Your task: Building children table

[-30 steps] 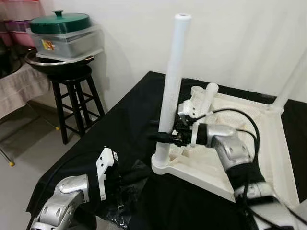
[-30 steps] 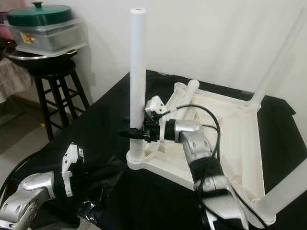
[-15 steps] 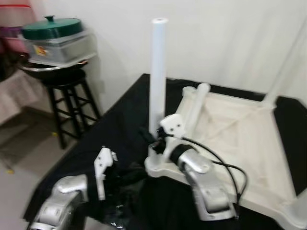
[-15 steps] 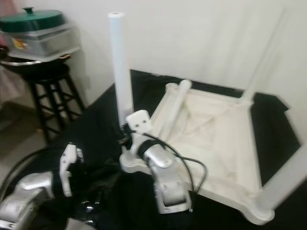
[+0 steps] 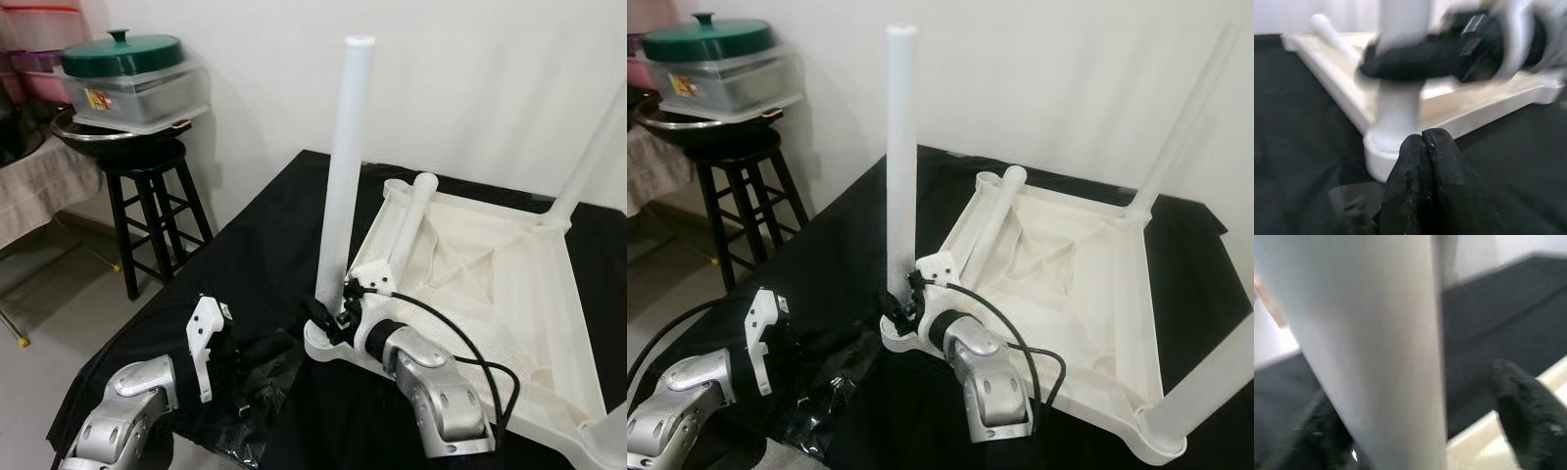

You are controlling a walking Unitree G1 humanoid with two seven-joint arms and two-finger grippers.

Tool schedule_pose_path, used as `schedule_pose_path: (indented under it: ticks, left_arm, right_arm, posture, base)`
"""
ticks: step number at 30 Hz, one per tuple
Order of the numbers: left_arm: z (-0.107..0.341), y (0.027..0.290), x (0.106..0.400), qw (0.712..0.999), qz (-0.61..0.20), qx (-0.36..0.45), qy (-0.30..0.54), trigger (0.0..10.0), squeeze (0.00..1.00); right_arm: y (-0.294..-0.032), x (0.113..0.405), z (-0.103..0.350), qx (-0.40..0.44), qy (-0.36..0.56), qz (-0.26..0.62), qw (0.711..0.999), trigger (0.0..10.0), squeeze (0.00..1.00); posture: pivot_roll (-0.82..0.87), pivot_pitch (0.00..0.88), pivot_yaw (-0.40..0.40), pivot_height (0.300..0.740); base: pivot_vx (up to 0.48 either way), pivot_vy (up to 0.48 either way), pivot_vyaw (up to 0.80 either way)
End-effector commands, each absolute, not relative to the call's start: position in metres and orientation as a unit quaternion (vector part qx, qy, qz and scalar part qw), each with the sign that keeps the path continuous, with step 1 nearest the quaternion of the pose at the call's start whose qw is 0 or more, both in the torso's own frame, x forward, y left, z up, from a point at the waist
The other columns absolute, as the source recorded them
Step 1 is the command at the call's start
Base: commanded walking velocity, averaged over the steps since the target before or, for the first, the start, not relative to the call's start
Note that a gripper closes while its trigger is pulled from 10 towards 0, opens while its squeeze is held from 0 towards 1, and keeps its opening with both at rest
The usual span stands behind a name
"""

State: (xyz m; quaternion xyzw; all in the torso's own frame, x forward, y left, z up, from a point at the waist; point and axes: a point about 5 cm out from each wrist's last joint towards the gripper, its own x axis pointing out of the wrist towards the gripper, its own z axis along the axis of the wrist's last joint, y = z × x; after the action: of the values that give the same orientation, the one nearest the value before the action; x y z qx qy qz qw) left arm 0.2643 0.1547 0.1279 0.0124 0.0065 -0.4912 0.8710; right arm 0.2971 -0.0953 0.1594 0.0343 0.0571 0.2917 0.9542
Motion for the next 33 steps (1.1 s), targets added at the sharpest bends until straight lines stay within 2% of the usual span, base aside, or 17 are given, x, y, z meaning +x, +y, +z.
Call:
schedule_pose_path:
  ticks: [1, 3, 4, 8, 9, 10, 12, 14, 18, 24, 28, 33]
  left_arm:
    - [0.128, 0.157, 0.265, 0.876, -0.481, 0.019, 0.008, 10.0, 0.00]
    - [0.127, 0.158, 0.265, 0.880, -0.474, 0.029, 0.010, 10.0, 0.00]
    - [0.126, 0.160, 0.266, 0.884, -0.465, 0.045, 0.013, 10.0, 0.00]
    - [0.125, 0.160, 0.266, 0.885, -0.463, 0.051, 0.014, 10.0, 0.00]
    - [0.125, 0.162, 0.266, 0.888, -0.457, 0.055, 0.016, 10.0, 0.00]
    - [0.125, 0.168, 0.272, 0.898, -0.432, 0.073, 0.023, 10.0, 0.00]
    - [0.125, 0.168, 0.272, 0.898, -0.432, 0.073, 0.023, 10.0, 0.00]
    - [0.128, 0.171, 0.277, 0.908, -0.413, 0.069, 0.031, 10.0, 0.00]
    - [0.131, 0.166, 0.280, 0.906, -0.418, 0.051, 0.046, 10.0, 0.00]
    - [0.134, 0.163, 0.279, 0.900, -0.432, 0.050, 0.038, 10.0, 0.00]
    - [0.136, 0.163, 0.278, 0.902, -0.429, 0.042, 0.029, 10.0, 0.00]
    - [0.137, 0.161, 0.278, 0.900, -0.433, 0.038, 0.023, 10.0, 0.00]
  right_arm:
    - [-0.097, 0.297, 0.166, 0.040, 0.046, 0.299, 0.952, 10.0, 1.00]
    - [-0.100, 0.294, 0.169, 0.042, 0.039, 0.316, 0.947, 10.0, 1.00]
    - [-0.107, 0.280, 0.163, 0.022, 0.047, 0.372, 0.927, 10.0, 0.87]
    - [-0.109, 0.274, 0.160, 0.015, 0.056, 0.393, 0.918, 10.0, 0.87]
    - [-0.112, 0.267, 0.157, 0.003, 0.064, 0.411, 0.909, 10.0, 0.00]
    - [-0.124, 0.256, 0.154, -0.030, 0.077, 0.429, 0.900, 10.0, 0.00]
    - [-0.124, 0.256, 0.154, -0.030, 0.077, 0.429, 0.900, 10.0, 0.00]
    - [-0.134, 0.251, 0.158, -0.046, 0.077, 0.433, 0.897, 10.0, 0.00]
    - [-0.145, 0.251, 0.166, -0.062, 0.063, 0.434, 0.897, 10.0, 0.00]
    - [-0.145, 0.249, 0.169, -0.059, 0.064, 0.449, 0.889, 10.0, 0.00]
    - [-0.146, 0.241, 0.170, -0.049, 0.076, 0.477, 0.874, 10.0, 0.00]
    - [-0.148, 0.238, 0.170, -0.045, 0.082, 0.484, 0.870, 10.0, 0.00]
  posture:
    - [-0.03, 0.000, -0.070, 0.740]
    - [-0.04, 0.000, -0.069, 0.740]
    - [-0.04, 0.000, -0.067, 0.740]
    - [-0.04, 0.000, -0.067, 0.740]
    - [-0.04, 0.000, -0.063, 0.740]
    - [-0.06, 0.000, -0.055, 0.740]
    - [-0.06, 0.000, -0.055, 0.740]
    - [-0.07, 0.000, -0.051, 0.740]
    - [-0.07, 0.000, -0.047, 0.740]
    - [-0.08, 0.000, -0.046, 0.740]
    - [-0.08, 0.000, -0.044, 0.740]
    - [-0.09, 0.000, -0.047, 0.740]
  base:
    - [0.000, 0.000, 0.00]
    - [0.000, 0.000, 0.00]
    - [0.000, 0.000, 0.00]
    - [0.000, 0.000, 0.00]
    - [0.000, 0.000, 0.00]
    - [0.000, 0.000, 0.00]
    - [0.000, 0.000, 0.00]
    - [0.000, 0.000, 0.00]
    - [0.000, 0.000, 0.00]
    - [0.000, 0.080, 0.00]
    - [0.000, 0.480, -0.80]
    - [0.000, 0.000, -0.80]
